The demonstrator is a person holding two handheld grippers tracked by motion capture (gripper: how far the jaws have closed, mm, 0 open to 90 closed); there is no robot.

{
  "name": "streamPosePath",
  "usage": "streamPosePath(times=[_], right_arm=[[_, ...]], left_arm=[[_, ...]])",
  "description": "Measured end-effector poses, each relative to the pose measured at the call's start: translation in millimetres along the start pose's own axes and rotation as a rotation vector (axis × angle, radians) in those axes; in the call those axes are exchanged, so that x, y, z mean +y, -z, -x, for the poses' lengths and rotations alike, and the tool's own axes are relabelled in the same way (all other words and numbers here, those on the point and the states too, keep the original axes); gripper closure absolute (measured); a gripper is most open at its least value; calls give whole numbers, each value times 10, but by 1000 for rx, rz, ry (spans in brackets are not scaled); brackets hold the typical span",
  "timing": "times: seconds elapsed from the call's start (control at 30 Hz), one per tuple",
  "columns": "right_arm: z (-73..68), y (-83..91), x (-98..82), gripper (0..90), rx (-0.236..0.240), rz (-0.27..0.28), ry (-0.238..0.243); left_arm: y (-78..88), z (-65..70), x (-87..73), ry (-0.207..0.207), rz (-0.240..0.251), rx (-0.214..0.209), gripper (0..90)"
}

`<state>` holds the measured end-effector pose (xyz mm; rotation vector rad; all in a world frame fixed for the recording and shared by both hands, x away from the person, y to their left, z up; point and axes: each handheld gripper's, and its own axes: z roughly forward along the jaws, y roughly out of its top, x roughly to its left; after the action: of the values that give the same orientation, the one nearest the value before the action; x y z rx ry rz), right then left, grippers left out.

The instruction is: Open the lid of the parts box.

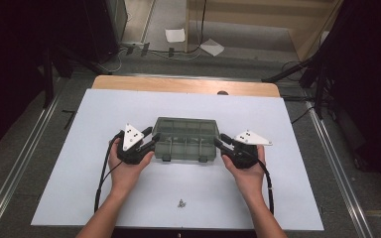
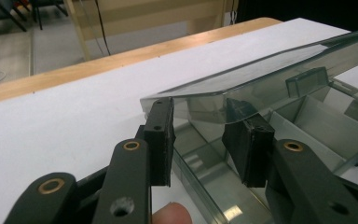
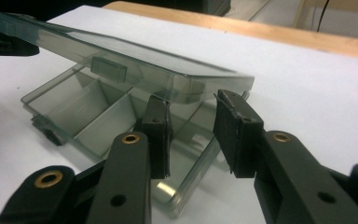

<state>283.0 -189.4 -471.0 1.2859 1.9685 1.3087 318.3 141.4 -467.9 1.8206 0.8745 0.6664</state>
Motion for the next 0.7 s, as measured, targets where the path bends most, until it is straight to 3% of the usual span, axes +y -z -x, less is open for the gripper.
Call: streamPosePath(times=[0.37, 0.63, 0.7], right_arm=[[61, -88, 122, 684, -24, 46, 31], [102, -144, 208, 728, -34, 68, 32], [121, -161, 242, 762, -37, 67, 31]], left_arm=[[-79, -55, 114, -18, 16, -2, 672], [-143, -126, 200, -5, 20, 3, 718], [-169, -160, 218, 20, 19, -10, 718]])
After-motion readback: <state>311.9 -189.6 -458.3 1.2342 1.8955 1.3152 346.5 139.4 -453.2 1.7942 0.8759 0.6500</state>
